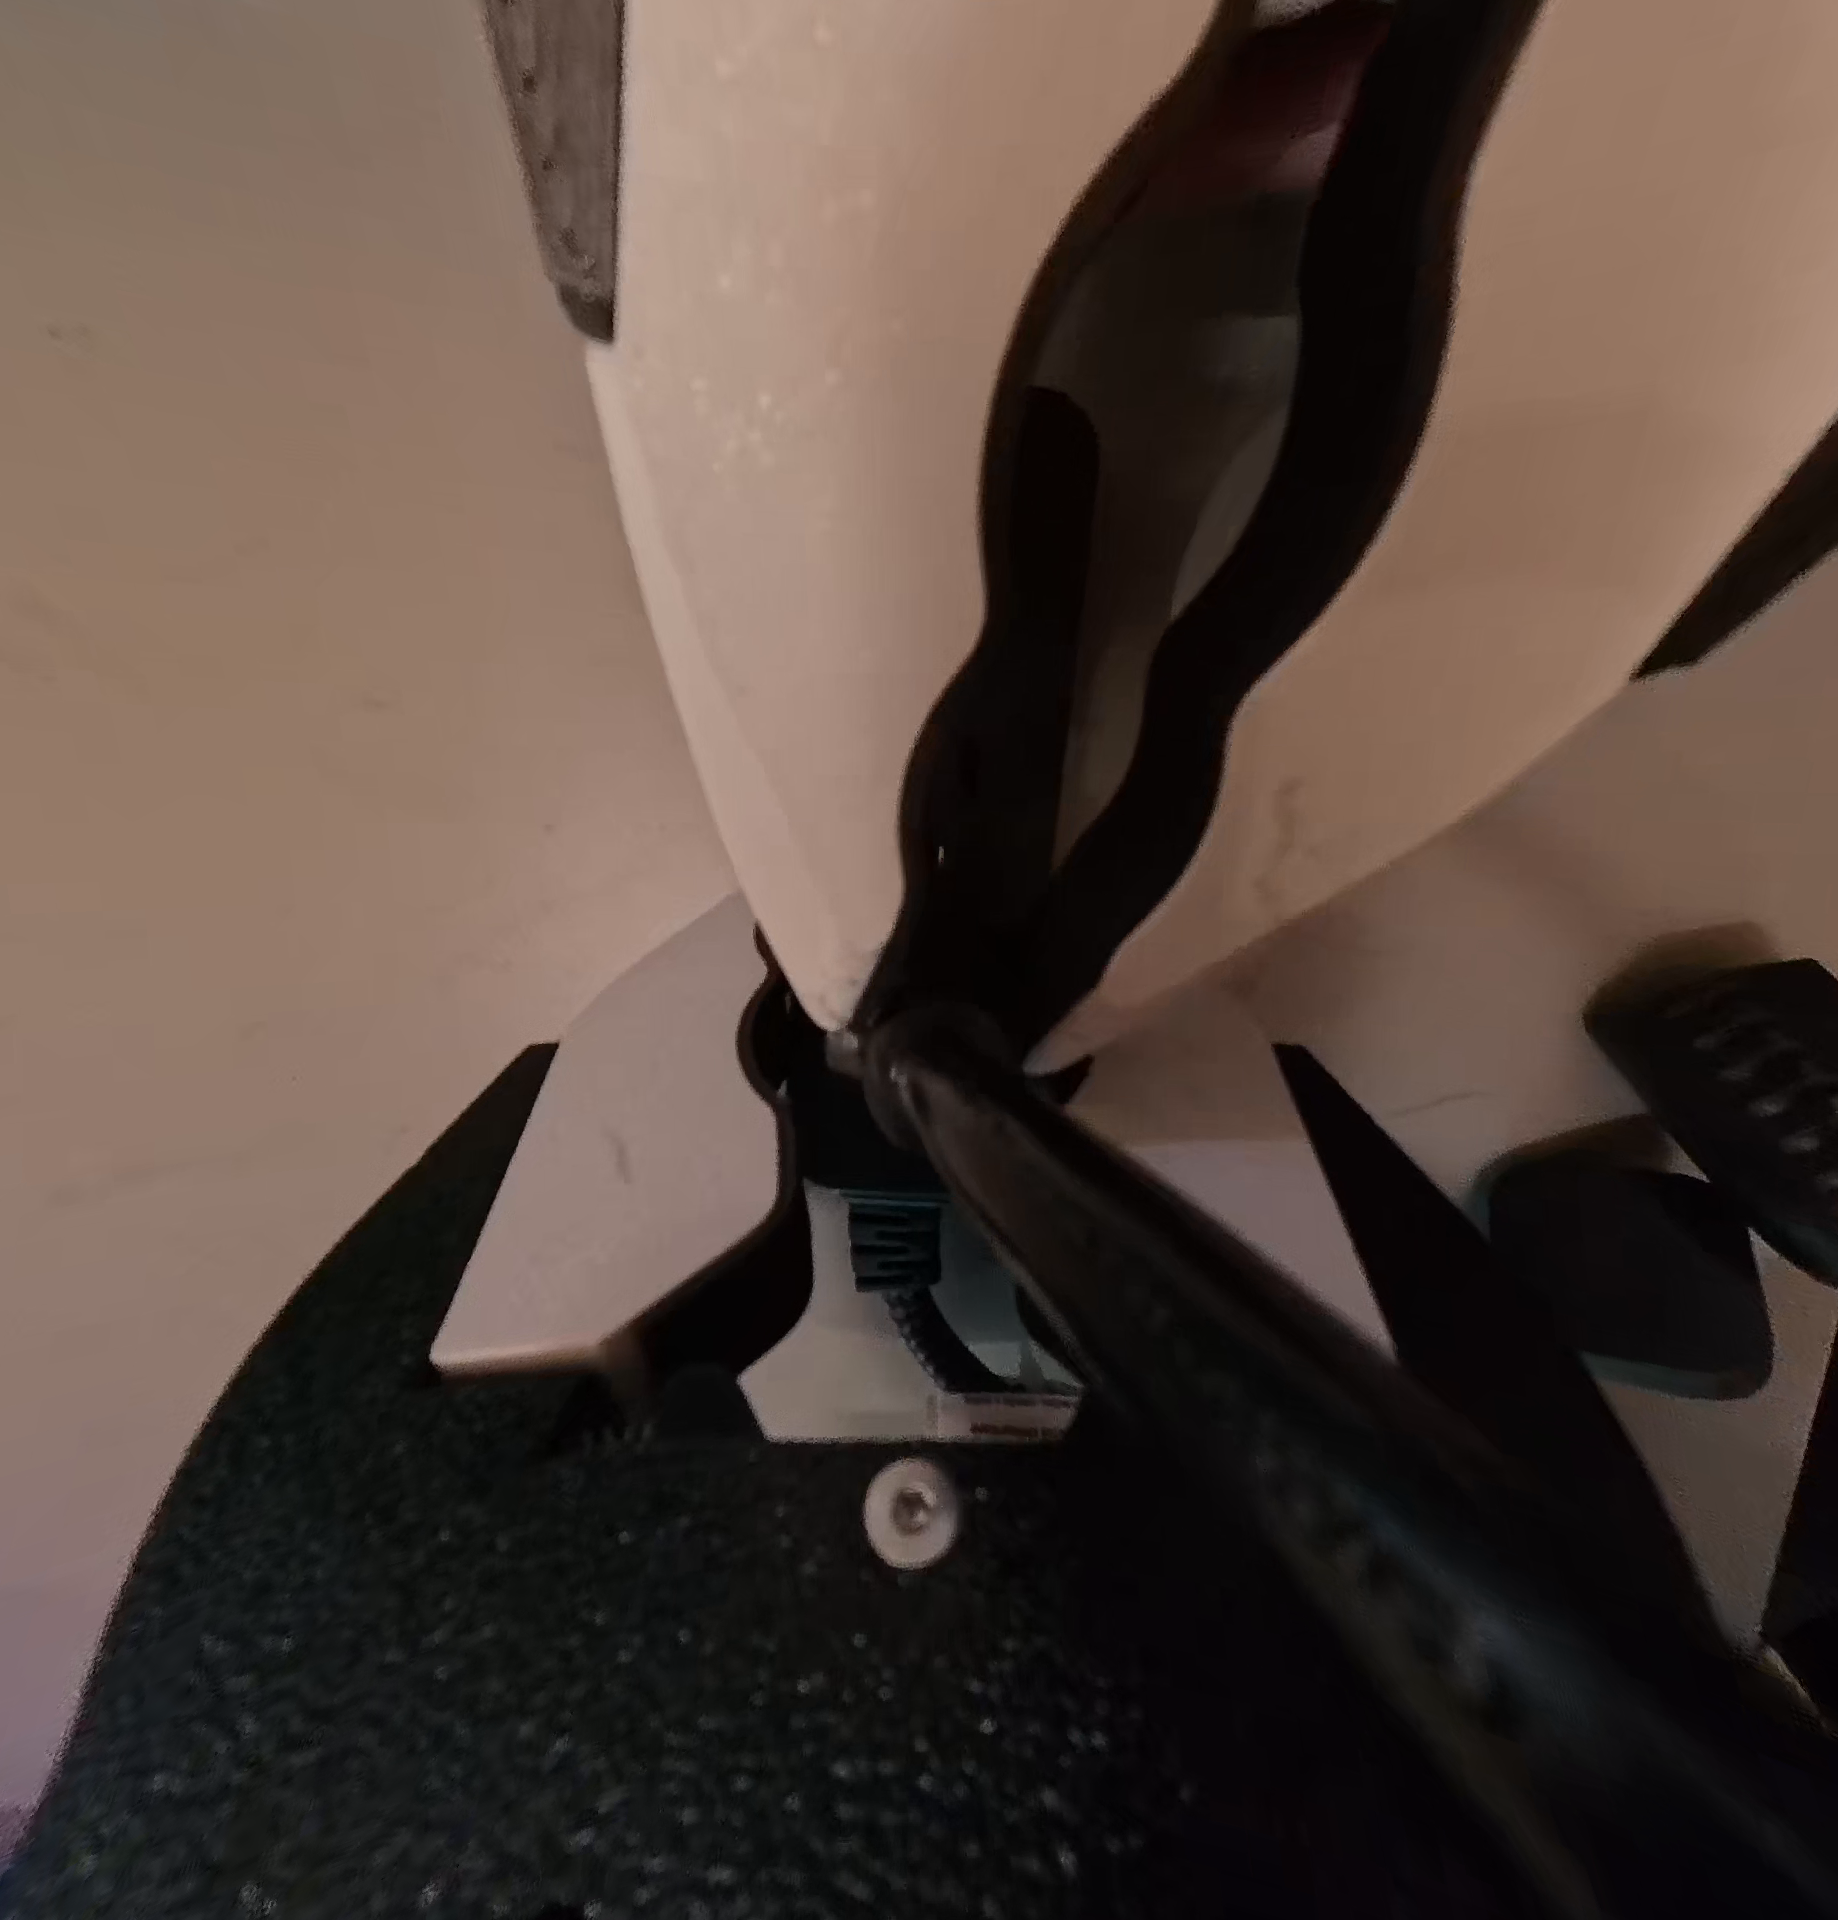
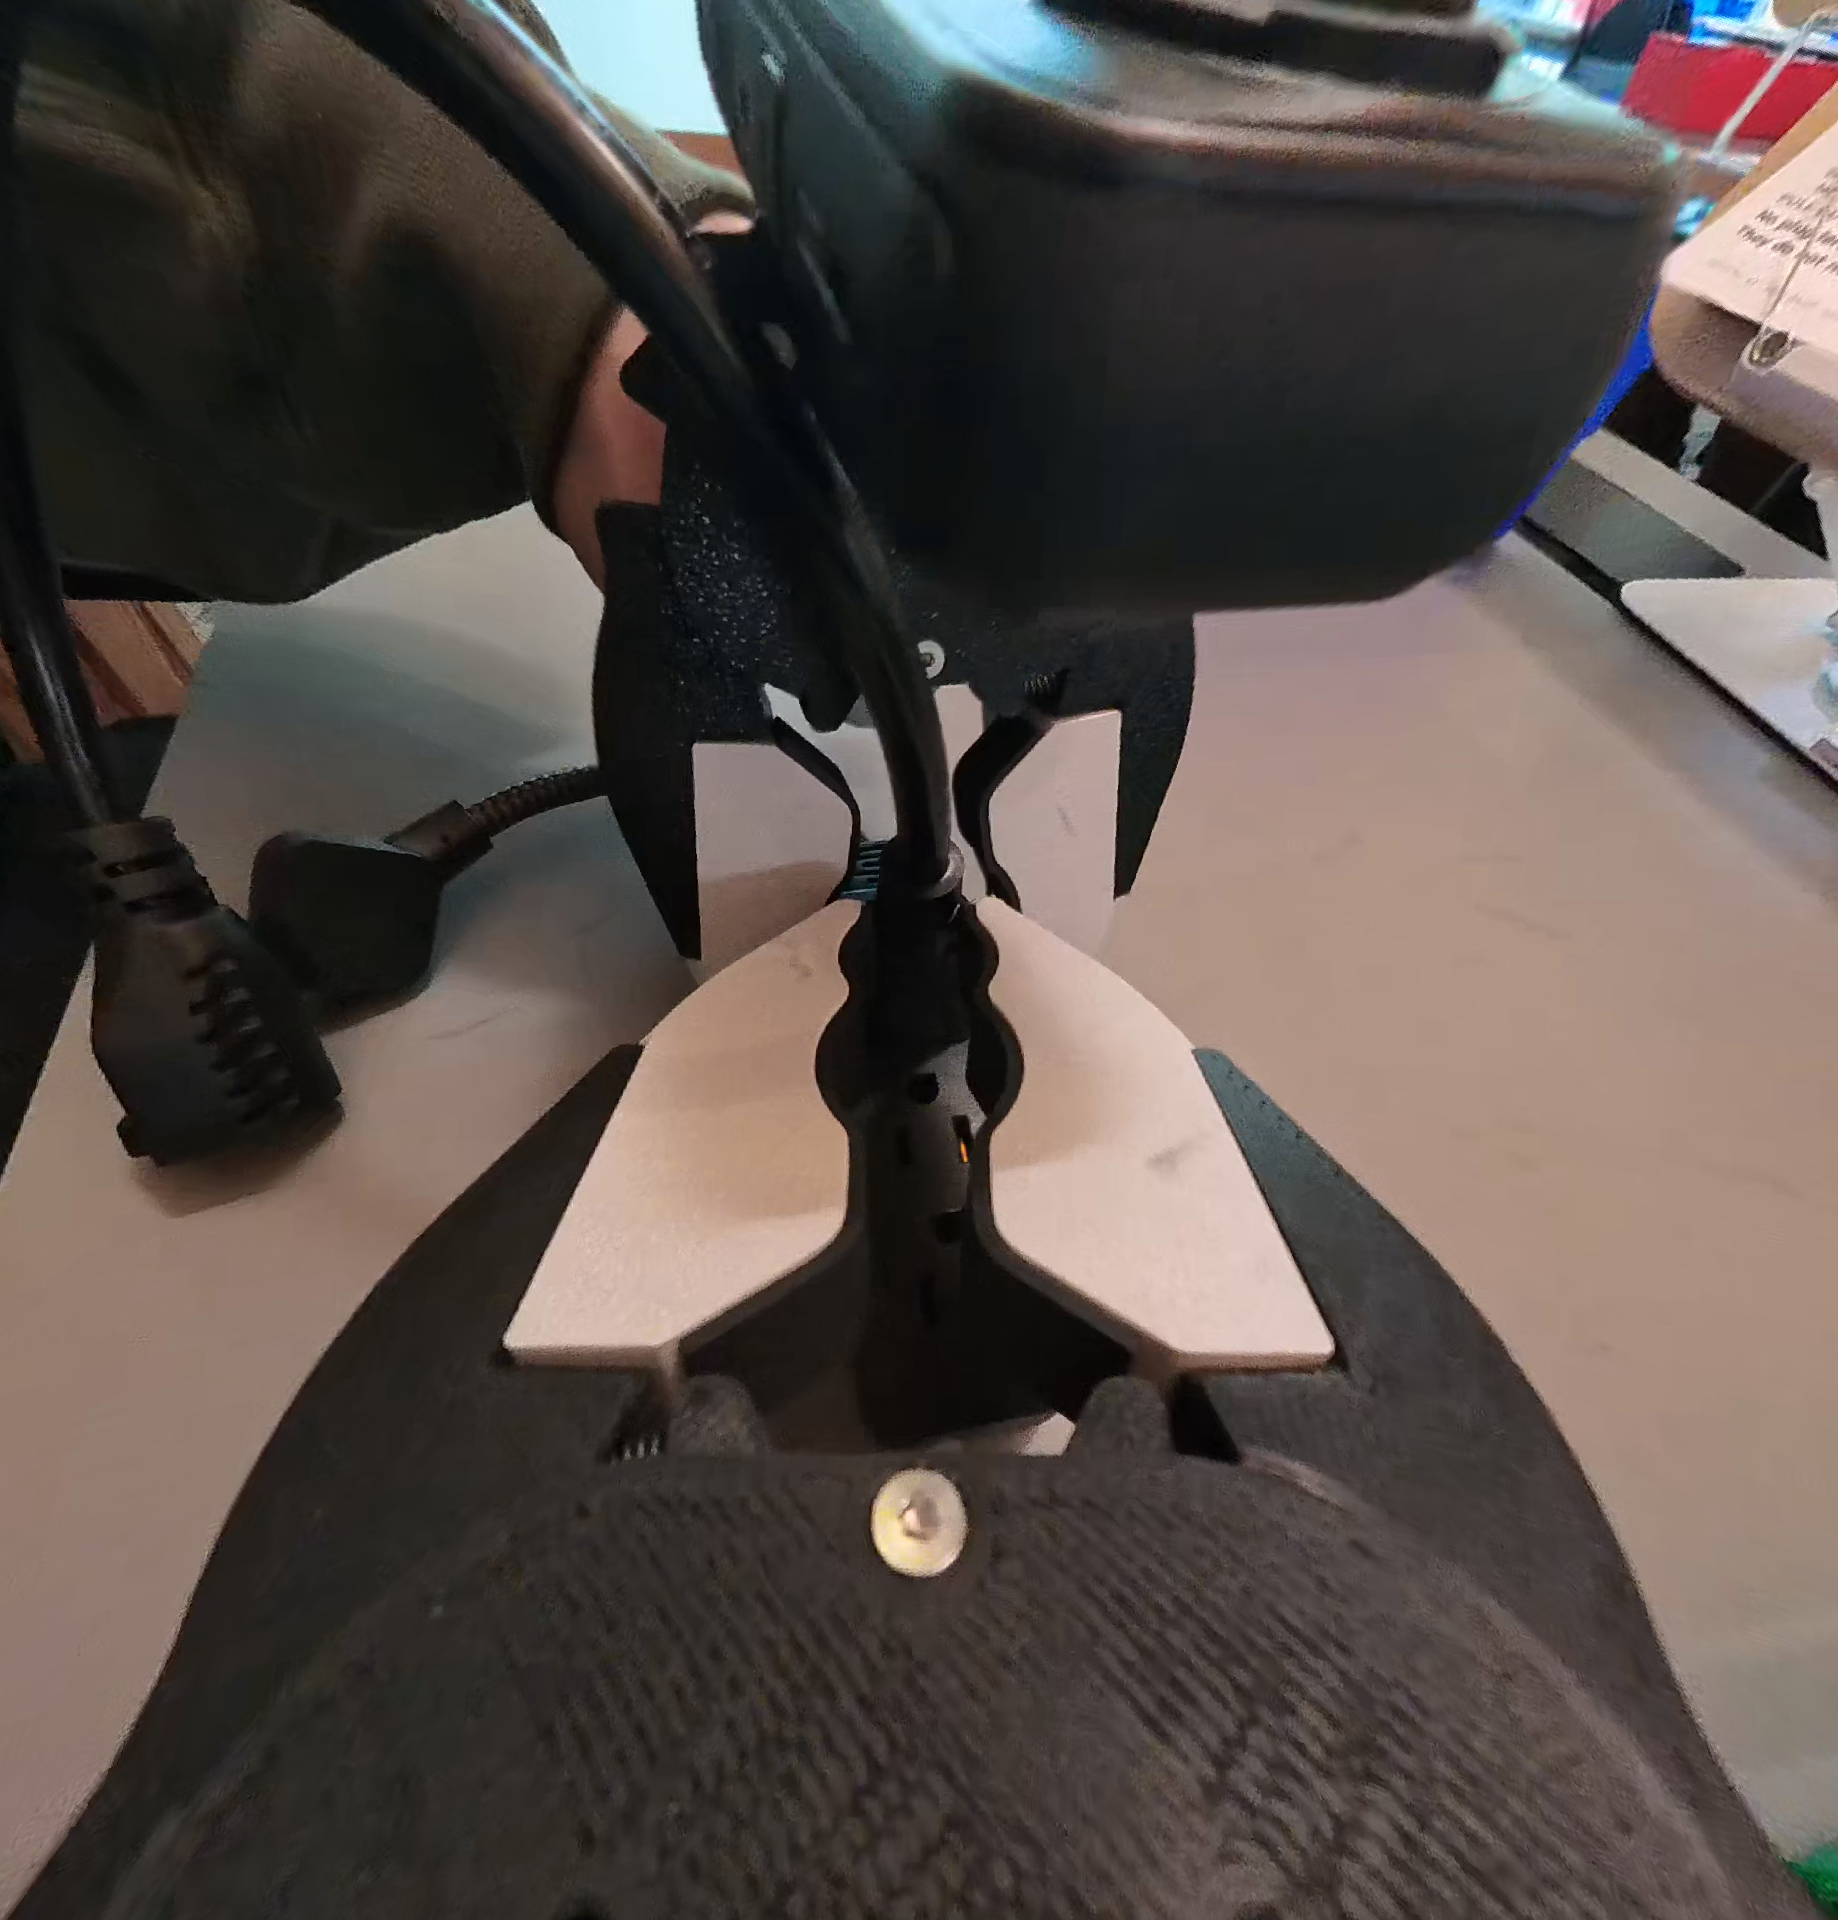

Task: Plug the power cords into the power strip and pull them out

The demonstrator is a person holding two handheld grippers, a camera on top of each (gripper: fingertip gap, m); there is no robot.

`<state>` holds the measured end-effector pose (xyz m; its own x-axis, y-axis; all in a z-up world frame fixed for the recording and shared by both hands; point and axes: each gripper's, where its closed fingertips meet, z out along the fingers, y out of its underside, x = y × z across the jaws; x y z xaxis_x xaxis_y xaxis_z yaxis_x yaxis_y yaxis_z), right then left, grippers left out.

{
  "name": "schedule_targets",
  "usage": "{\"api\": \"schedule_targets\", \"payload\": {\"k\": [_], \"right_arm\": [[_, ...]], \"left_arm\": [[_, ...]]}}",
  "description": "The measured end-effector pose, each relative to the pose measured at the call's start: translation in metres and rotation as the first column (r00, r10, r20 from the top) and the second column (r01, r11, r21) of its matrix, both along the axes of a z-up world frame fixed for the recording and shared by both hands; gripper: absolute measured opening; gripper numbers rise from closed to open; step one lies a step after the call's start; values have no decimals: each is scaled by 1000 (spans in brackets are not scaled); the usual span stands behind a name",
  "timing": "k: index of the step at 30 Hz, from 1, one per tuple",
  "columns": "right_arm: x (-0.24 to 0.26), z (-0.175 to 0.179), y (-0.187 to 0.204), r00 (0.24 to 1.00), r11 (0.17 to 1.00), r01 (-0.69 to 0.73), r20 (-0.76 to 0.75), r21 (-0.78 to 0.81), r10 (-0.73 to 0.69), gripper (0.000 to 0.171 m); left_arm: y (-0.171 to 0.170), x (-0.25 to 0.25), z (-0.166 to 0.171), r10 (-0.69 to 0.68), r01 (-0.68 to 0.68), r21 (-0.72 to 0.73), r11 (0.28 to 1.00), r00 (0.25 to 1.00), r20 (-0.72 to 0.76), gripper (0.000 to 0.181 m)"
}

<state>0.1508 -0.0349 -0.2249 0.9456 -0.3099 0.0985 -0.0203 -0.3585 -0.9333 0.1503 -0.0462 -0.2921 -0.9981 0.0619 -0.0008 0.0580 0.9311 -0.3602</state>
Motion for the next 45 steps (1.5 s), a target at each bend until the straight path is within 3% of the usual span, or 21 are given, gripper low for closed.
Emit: {"api": "schedule_targets", "payload": {"k": [21, 26, 29, 32, 38, 40, 43, 45], "right_arm": [[0, 3, 1, 1000, 1000, 5, -10, -4, -5, 15], [0, 3, -15, 1000, 1000, 7, -26, -16, -7, 15], [-1, 3, -28, 999, 1000, 0, -37, -28, -2, 15], [-2, 2, -38, 998, 999, 0, -56, -39, -2, 15], [8, 2, -75, 986, 982, 155, -37, -111, -160, 15], [7, 3, -90, 968, 964, 239, -46, -113, -245, 15], [1, 3, -97, 949, 950, 306, -58, -67, -310, 16], [-1, 3, -98, 938, 939, 338, -66, -61, -342, 16]], "left_arm": [[2, 3, 2, 32, -31, -26, 999, 998, 46, 45], [15, 8, 51, 58, -45, -147, 988, 995, 84, 48], [33, 15, 92, 16, -5, -70, 998, 987, 162, 47], [30, 20, 105, -100, 84, 93, 992, 977, 186, 50], [-3, 26, 88, -301, 271, 239, 932, 948, 101, 51], [-18, 35, 92, -305, 270, 251, 930, 945, 115, 50], [-42, 23, 84, -326, 320, 234, 918, 945, -12, 51], [-49, 30, 74, -336, 321, 268, 908, 942, 10, 52]]}}
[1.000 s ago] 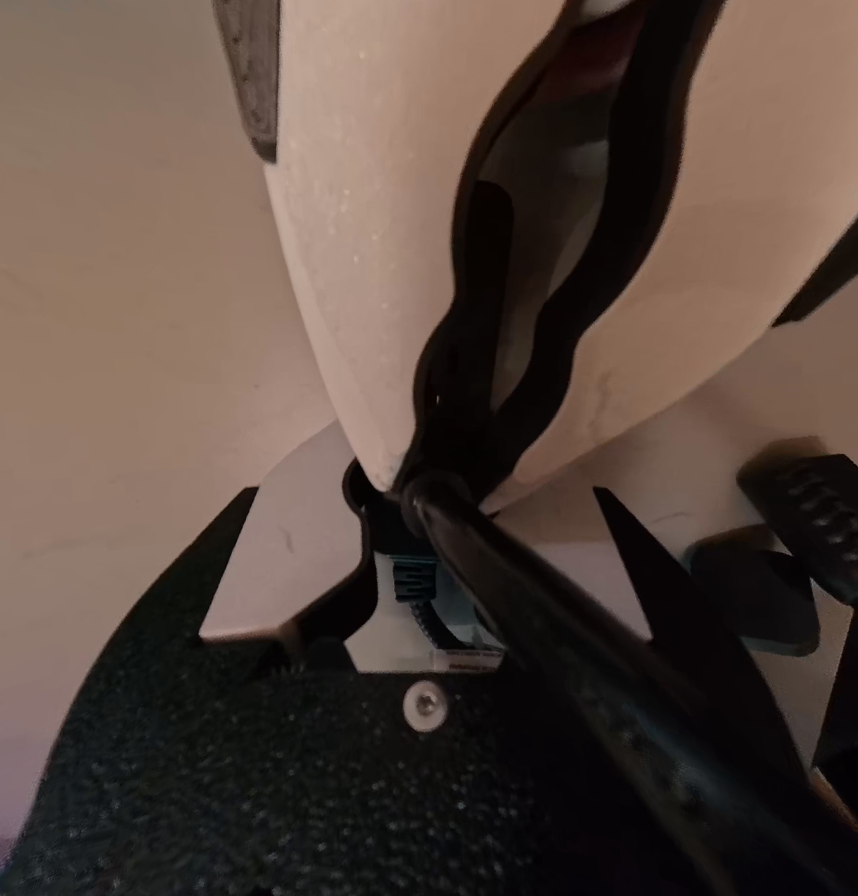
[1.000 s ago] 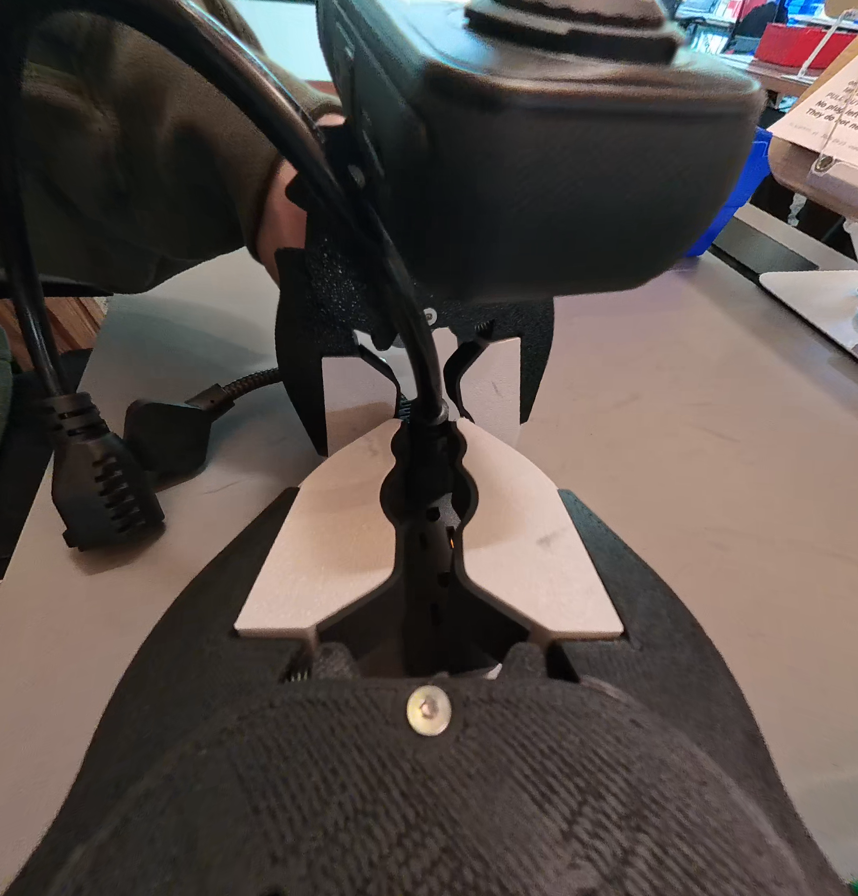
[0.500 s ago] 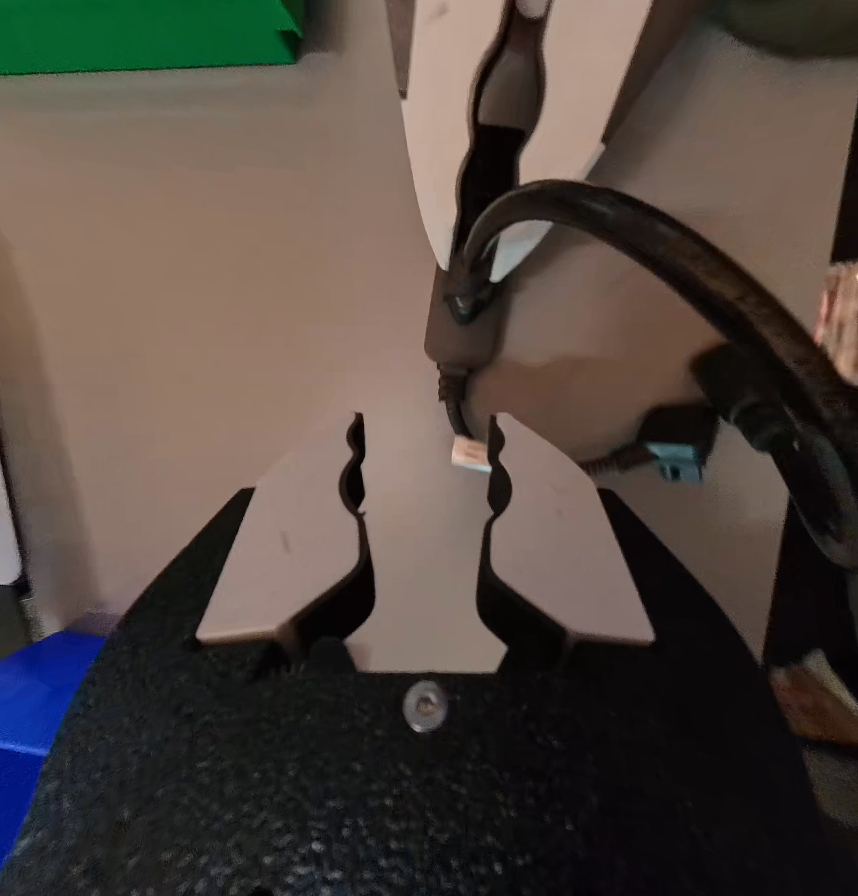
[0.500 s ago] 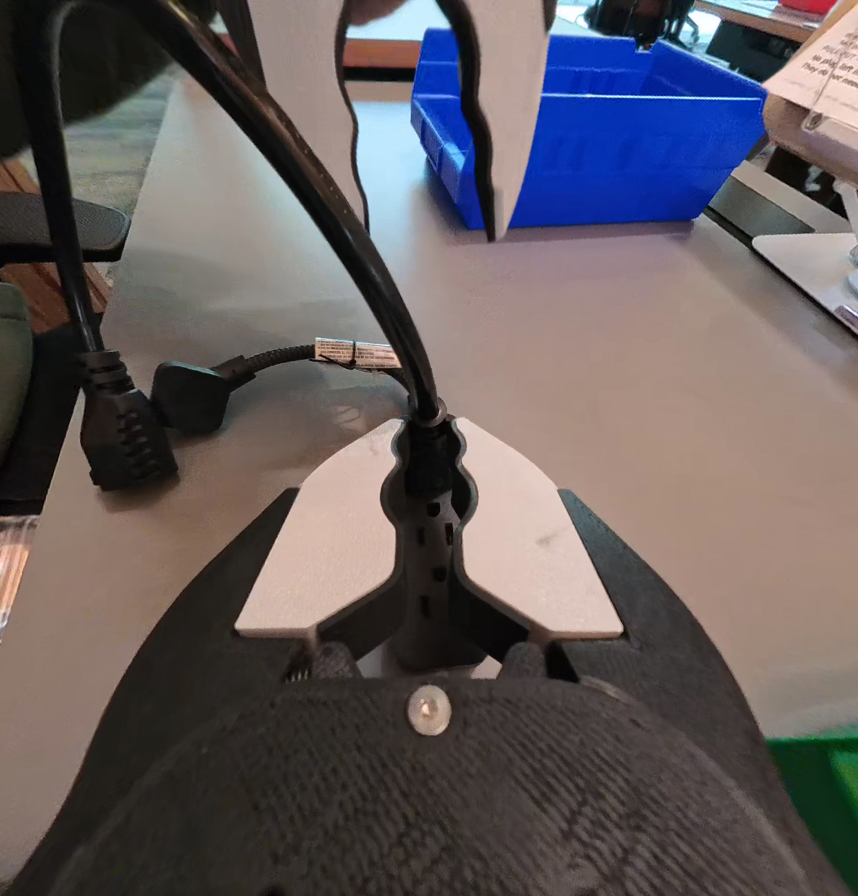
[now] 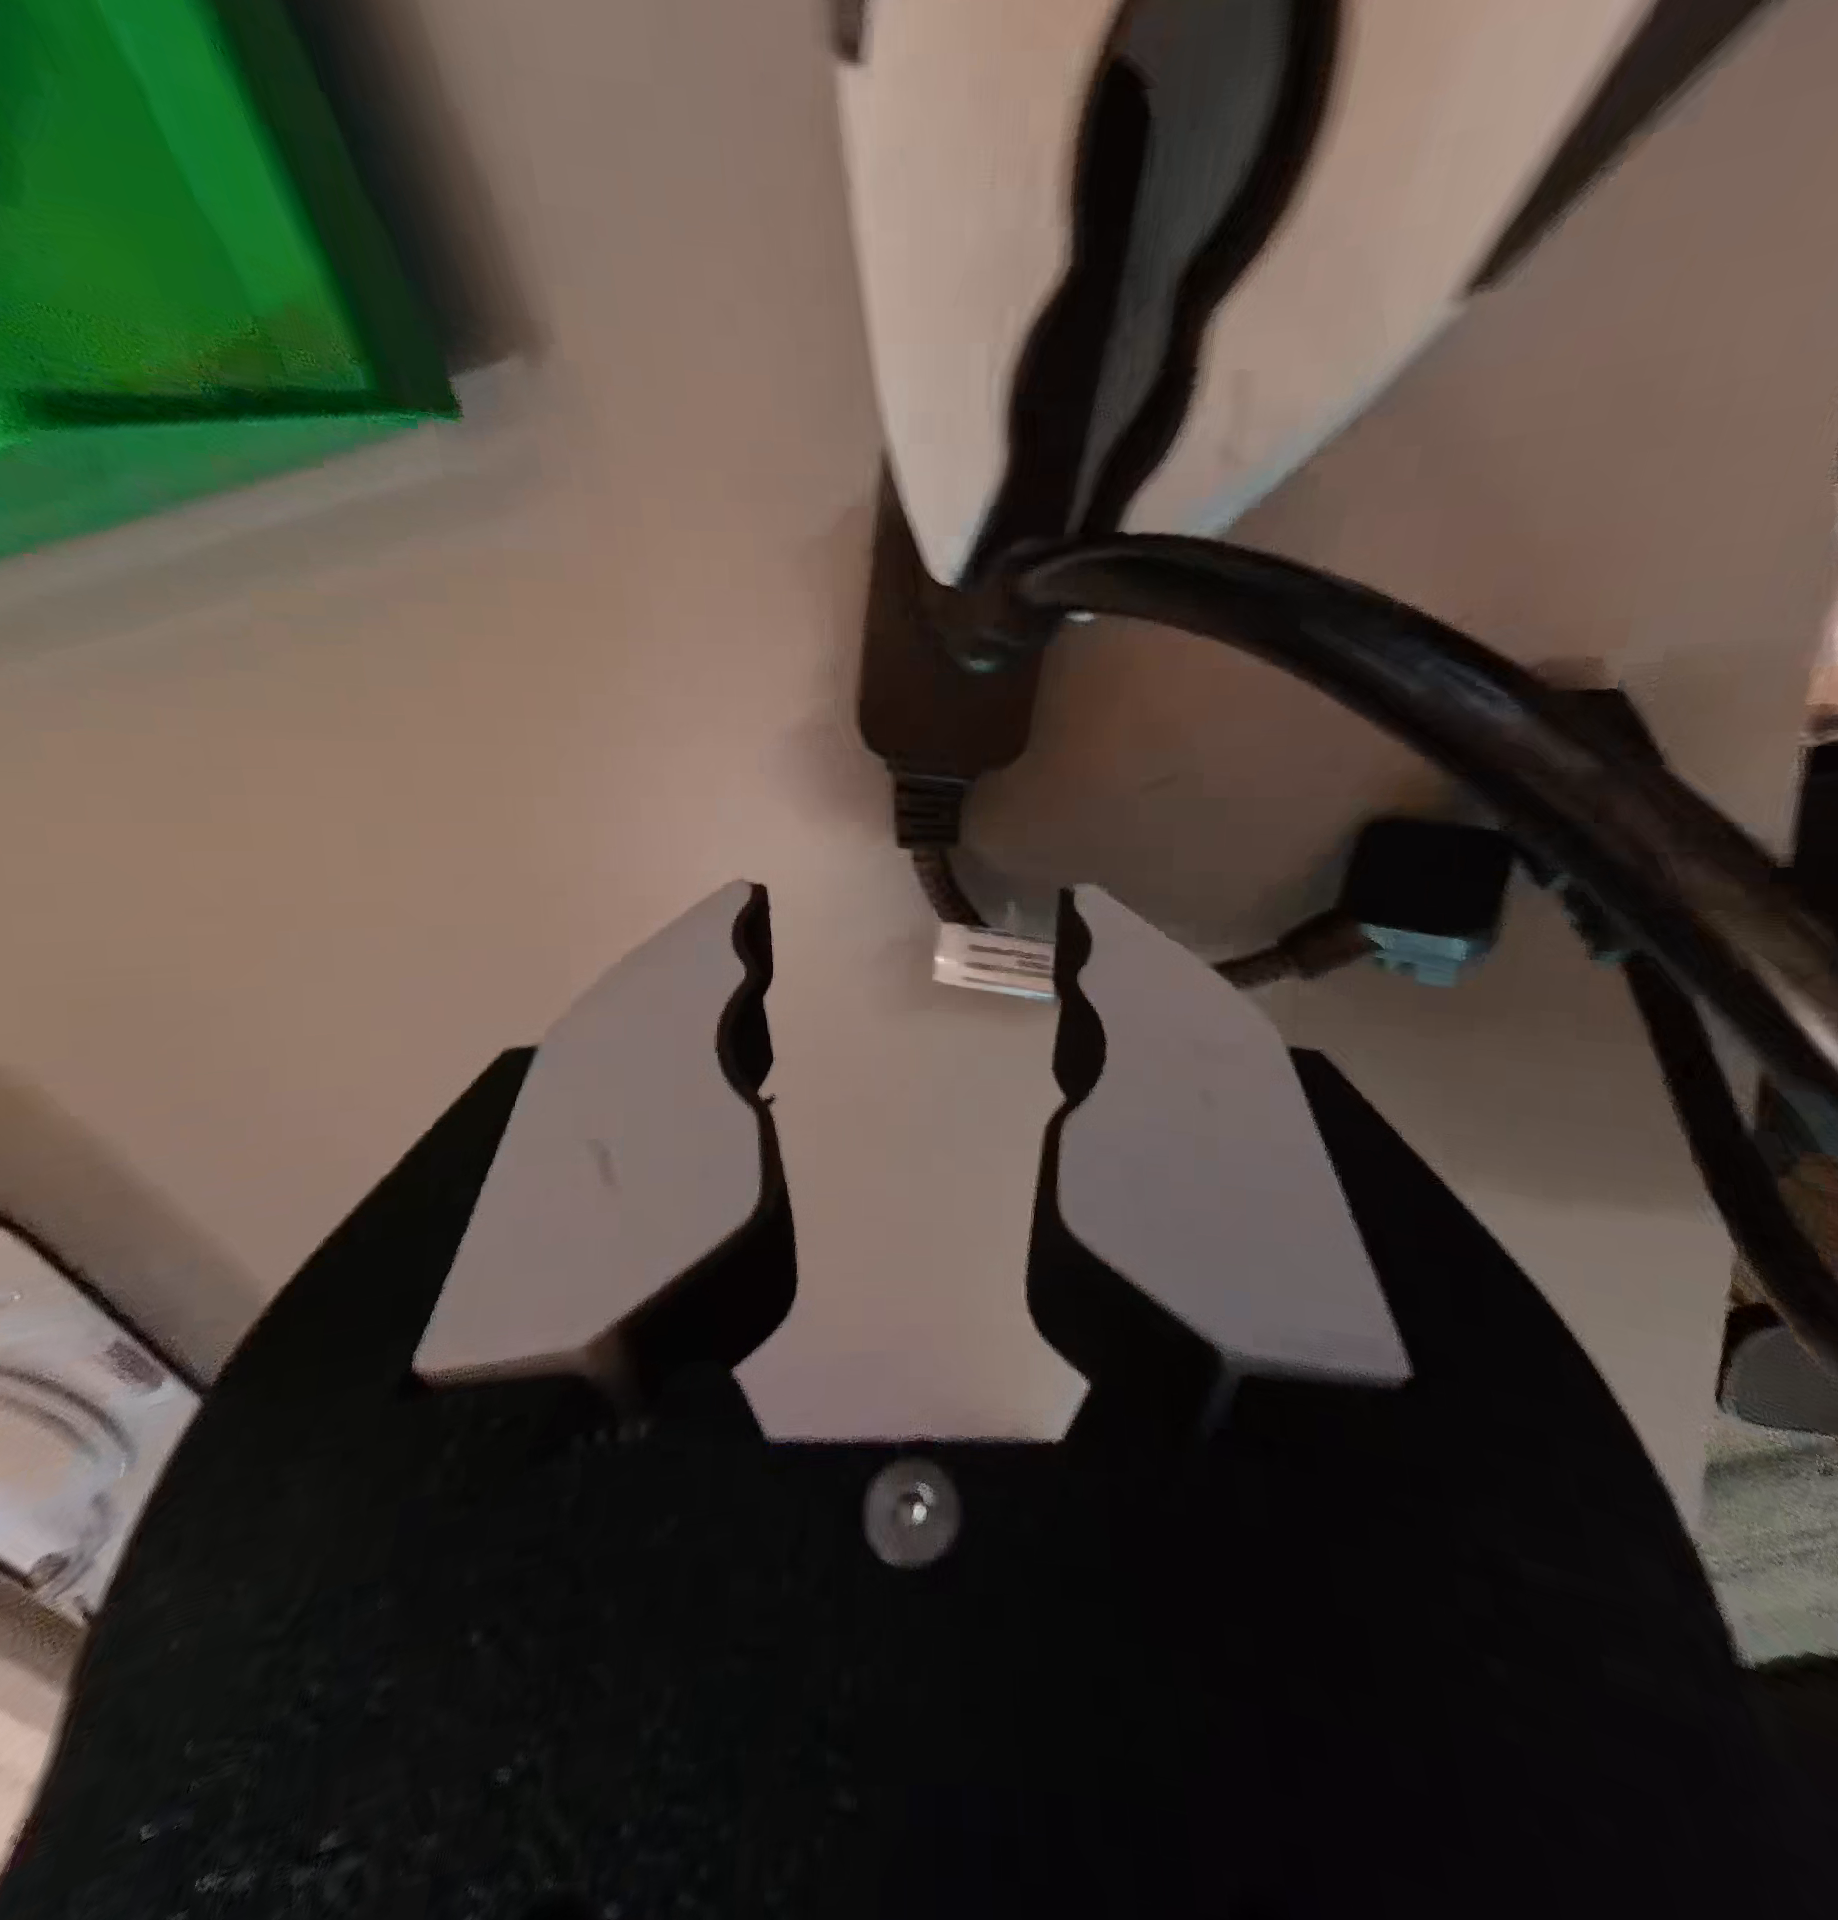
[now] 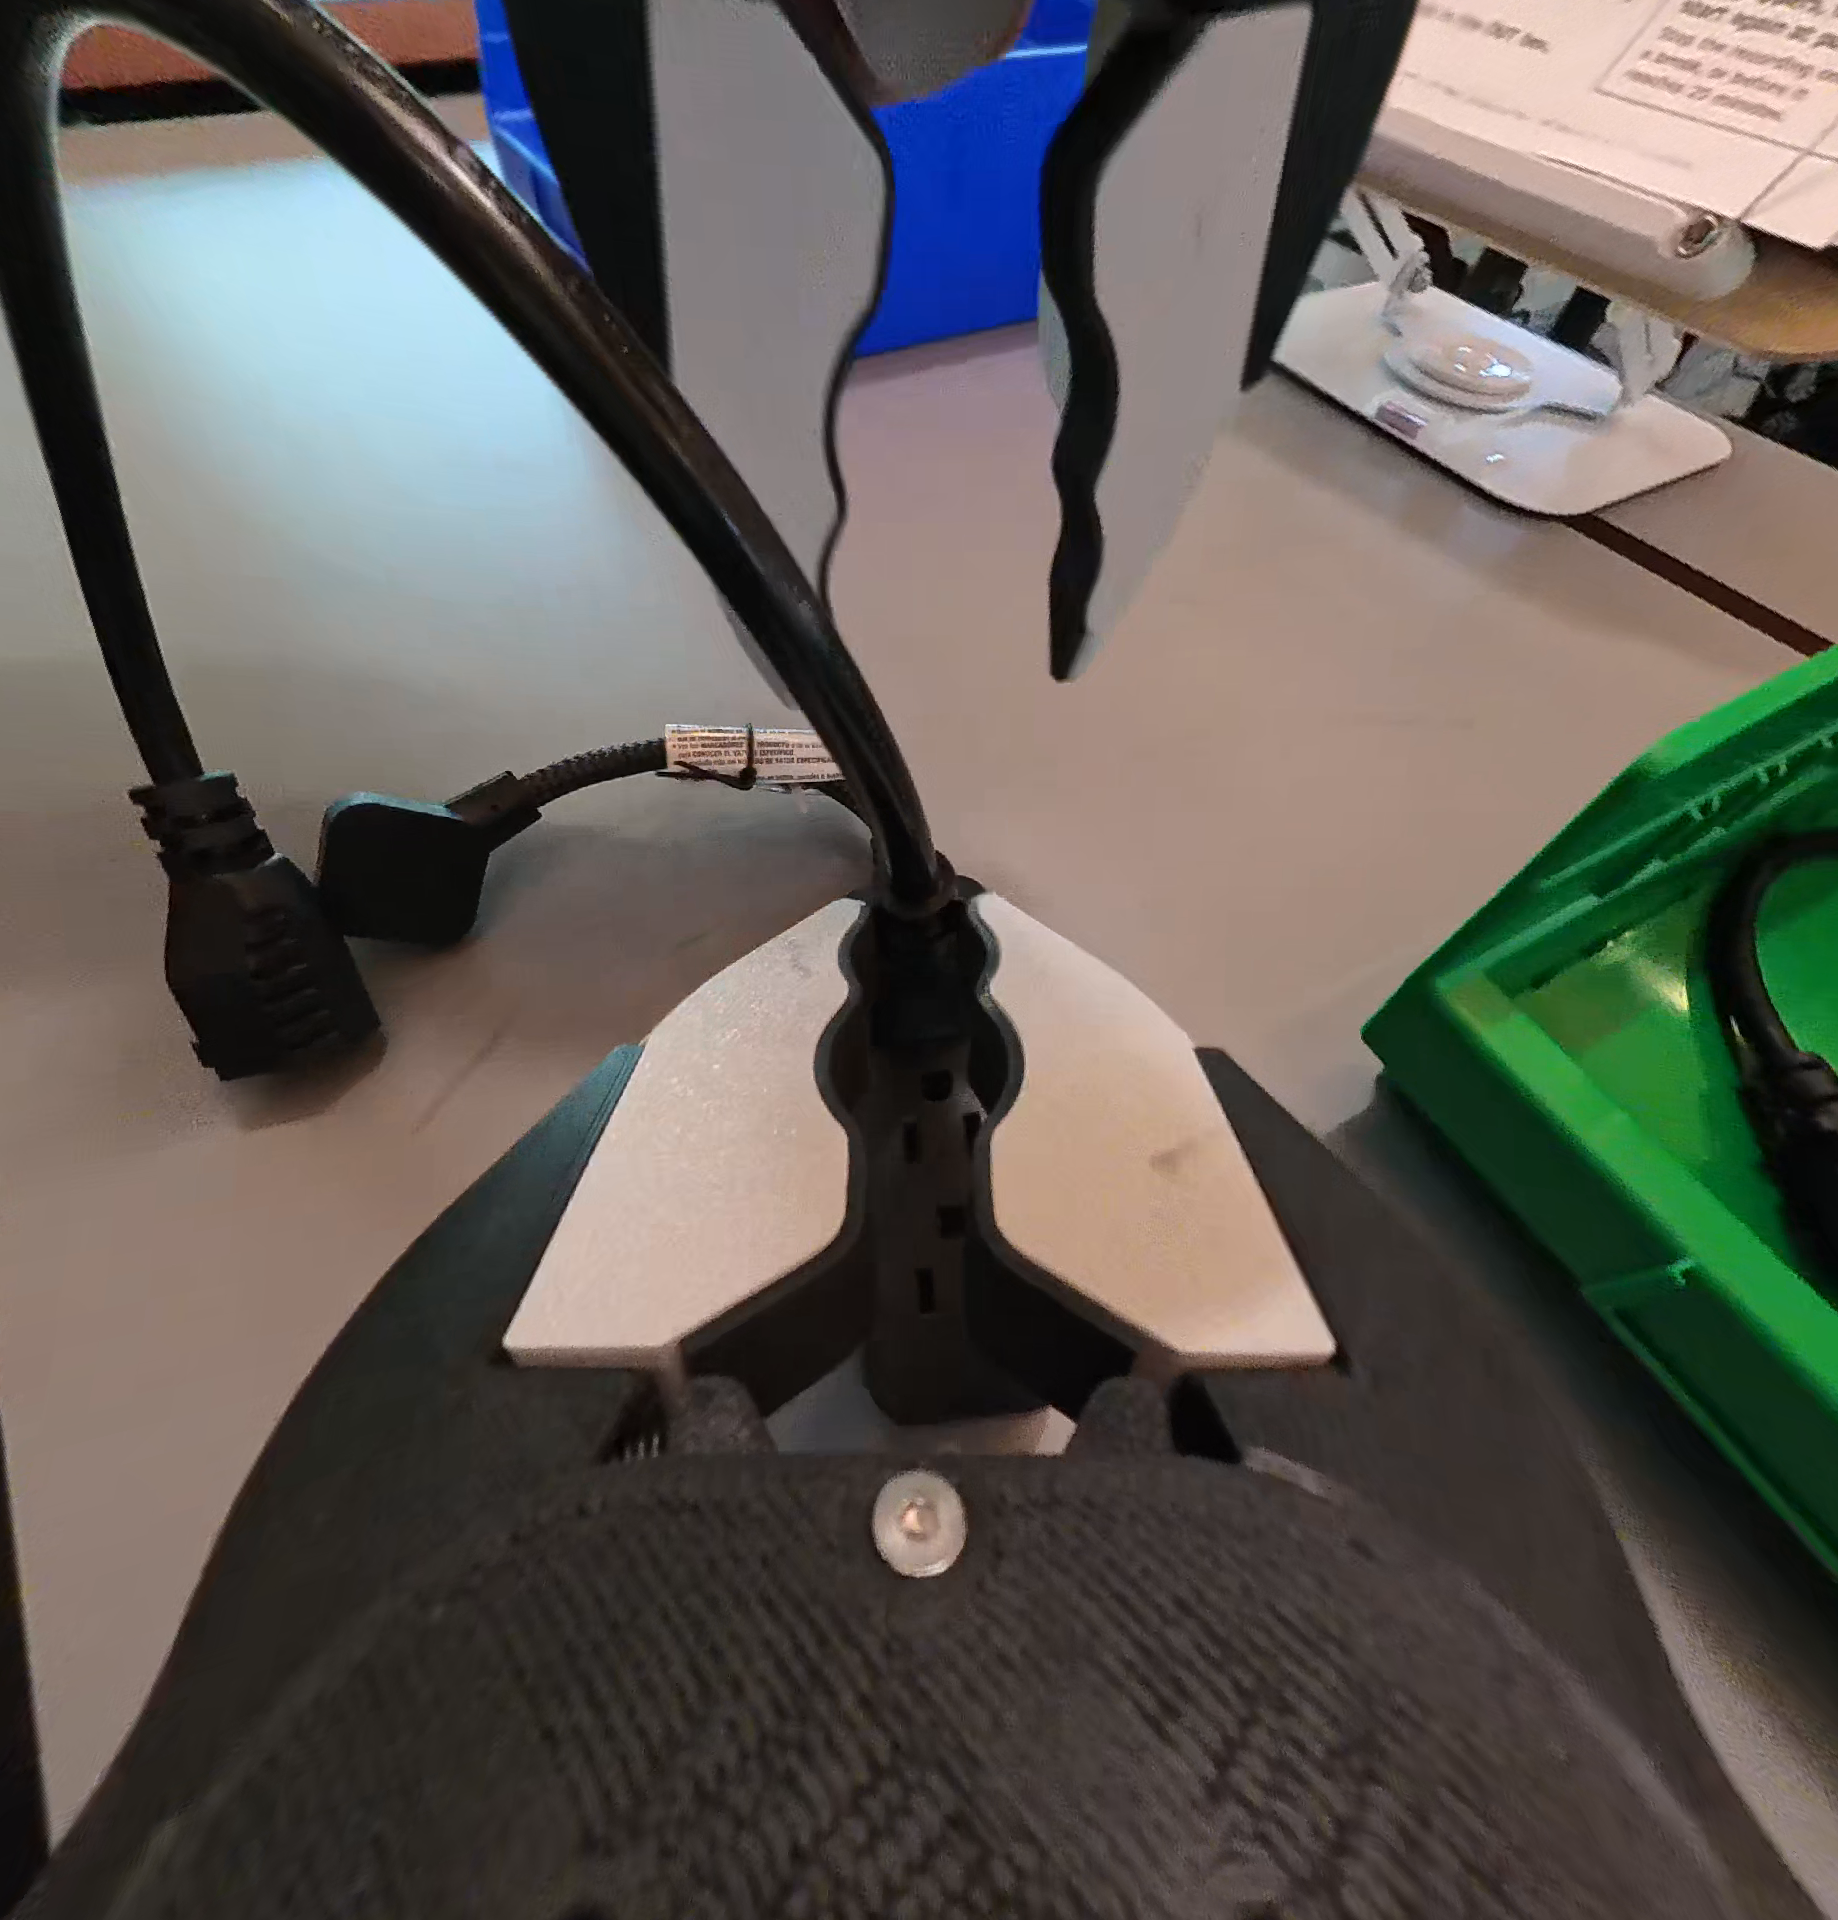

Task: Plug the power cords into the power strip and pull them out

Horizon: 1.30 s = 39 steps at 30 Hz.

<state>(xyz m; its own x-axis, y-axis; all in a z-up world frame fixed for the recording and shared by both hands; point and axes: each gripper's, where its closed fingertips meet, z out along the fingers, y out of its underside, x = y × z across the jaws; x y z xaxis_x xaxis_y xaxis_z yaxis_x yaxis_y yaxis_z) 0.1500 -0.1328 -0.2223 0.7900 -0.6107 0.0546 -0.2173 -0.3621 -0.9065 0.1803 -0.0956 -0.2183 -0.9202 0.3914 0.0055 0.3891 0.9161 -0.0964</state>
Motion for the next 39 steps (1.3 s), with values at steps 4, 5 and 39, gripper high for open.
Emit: {"api": "schedule_targets", "payload": {"k": [4, 5, 39], "right_arm": [[-3, 0, 2, 999, 997, 33, 9, -64, -32, 16], [-4, 0, 2, 999, 997, 33, 4, -74, -33, 16], [-11, 0, 61, 979, 978, -206, -6, -16, 206, 16]], "left_arm": [[-5, -14, -7, -16, 14, -27, 1000, 995, -97, 51], [-3, -13, -4, -19, 16, -30, 999, 996, -90, 51], [-5, -36, -67, -32, 9, -543, 840, 999, -34, 56]]}}
